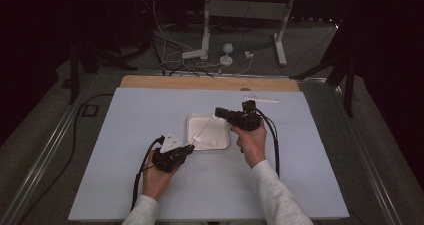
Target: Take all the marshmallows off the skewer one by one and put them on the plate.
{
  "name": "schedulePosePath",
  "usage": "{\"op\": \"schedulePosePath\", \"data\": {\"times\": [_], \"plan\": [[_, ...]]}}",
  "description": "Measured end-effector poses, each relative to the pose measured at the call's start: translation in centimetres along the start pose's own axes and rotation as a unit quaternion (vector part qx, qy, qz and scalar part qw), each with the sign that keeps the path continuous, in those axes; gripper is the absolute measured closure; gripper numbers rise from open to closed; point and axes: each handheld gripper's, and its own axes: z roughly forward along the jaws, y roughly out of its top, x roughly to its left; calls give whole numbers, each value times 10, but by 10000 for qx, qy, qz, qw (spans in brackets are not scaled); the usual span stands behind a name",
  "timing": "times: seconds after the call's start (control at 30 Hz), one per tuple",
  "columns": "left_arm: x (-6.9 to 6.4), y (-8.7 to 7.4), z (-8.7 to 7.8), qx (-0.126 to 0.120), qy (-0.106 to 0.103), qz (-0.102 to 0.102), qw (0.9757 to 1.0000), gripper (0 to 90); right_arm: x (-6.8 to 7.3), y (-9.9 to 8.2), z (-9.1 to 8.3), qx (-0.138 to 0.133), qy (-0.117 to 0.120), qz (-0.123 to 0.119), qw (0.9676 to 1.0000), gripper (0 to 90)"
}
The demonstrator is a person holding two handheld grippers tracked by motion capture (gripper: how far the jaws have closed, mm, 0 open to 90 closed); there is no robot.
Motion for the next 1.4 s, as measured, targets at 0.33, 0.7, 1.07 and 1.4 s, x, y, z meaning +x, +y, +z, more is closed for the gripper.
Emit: {"op": "schedulePosePath", "data": {"times": [0.33, 0.7, 1.07, 1.4], "plan": [[1, 0, 2, 114, 71, -9, 9999, 900, 2, -3, 2, 3, 255, 61, 9997, 844], [3, -1, 4, 235, 168, -118, 9995, 900, 0, -4, 1, -7, 505, 136, 9986, 804], [5, -2, 5, 281, 259, -238, 9990, 900, 0, -8, 3, 139, 538, 77, 9984, 689], [3, -2, 6, 291, 143, -185, 9993, 900, 2, -11, 4, 214, 287, -94, 9993, 650]]}}
